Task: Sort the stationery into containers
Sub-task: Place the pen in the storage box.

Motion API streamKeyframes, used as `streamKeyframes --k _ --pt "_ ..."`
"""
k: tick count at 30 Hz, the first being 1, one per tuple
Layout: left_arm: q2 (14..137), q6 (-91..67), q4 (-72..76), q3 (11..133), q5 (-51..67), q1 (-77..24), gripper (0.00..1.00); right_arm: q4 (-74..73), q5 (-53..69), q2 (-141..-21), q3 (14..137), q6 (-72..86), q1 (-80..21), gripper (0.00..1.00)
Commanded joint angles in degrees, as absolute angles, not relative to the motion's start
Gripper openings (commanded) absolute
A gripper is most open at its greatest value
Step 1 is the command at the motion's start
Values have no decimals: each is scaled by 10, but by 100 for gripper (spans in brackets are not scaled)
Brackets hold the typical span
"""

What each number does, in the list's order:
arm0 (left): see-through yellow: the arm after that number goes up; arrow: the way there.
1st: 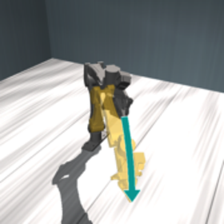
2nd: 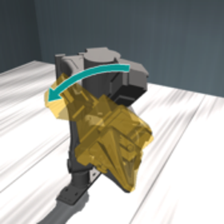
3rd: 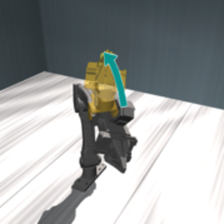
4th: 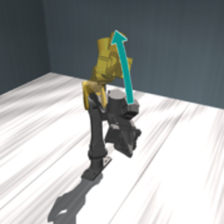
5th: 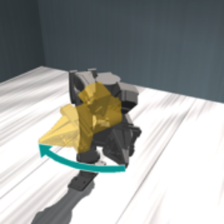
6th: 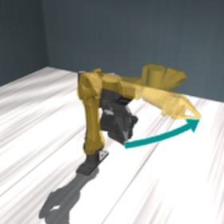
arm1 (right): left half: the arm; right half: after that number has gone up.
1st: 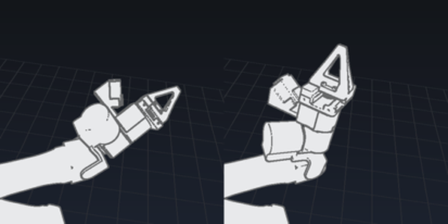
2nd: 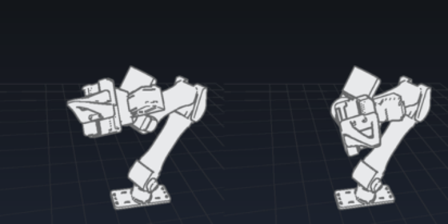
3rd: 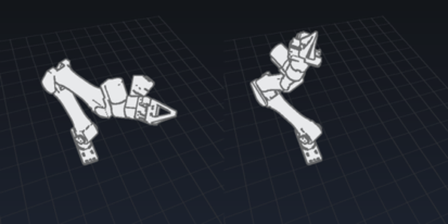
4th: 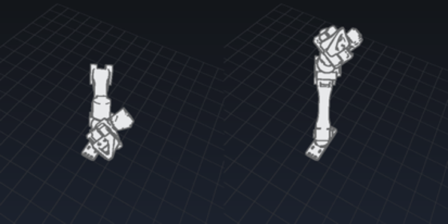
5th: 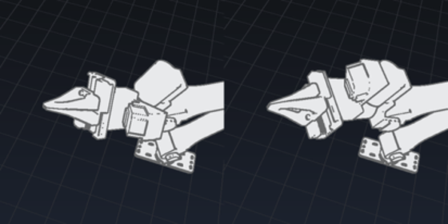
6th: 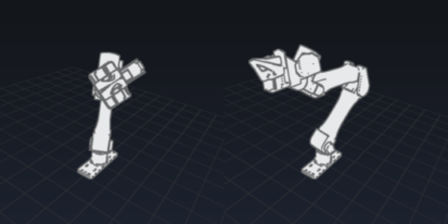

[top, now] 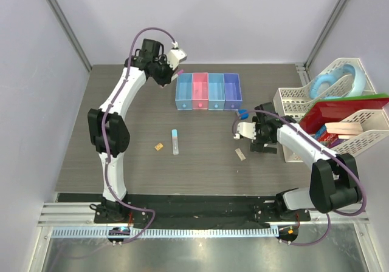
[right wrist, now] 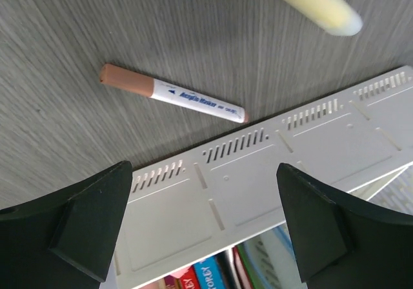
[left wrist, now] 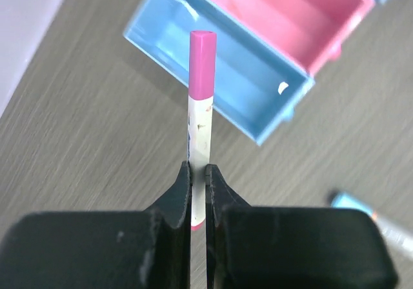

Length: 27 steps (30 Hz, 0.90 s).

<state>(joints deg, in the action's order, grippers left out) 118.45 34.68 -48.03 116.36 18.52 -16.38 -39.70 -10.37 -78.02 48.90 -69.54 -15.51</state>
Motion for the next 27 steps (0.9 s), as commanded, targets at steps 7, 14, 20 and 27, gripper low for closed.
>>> streamKeyframes --k 7,14,20,27 --pt "1335 103 -464 1355 43 -217 0 -351 -65 -860 516 -766 -149 93" --pt "1378 54 -462 1384 4 -234 0 -353 -39 -882 518 -783 -148 84" --pt "1402 18 -464 1404 -67 -238 0 -359 -16 -888 495 -796 -148 71" --pt "1428 6 -485 1427 -90 -244 0 -359 -11 -907 471 -806 -144 50"
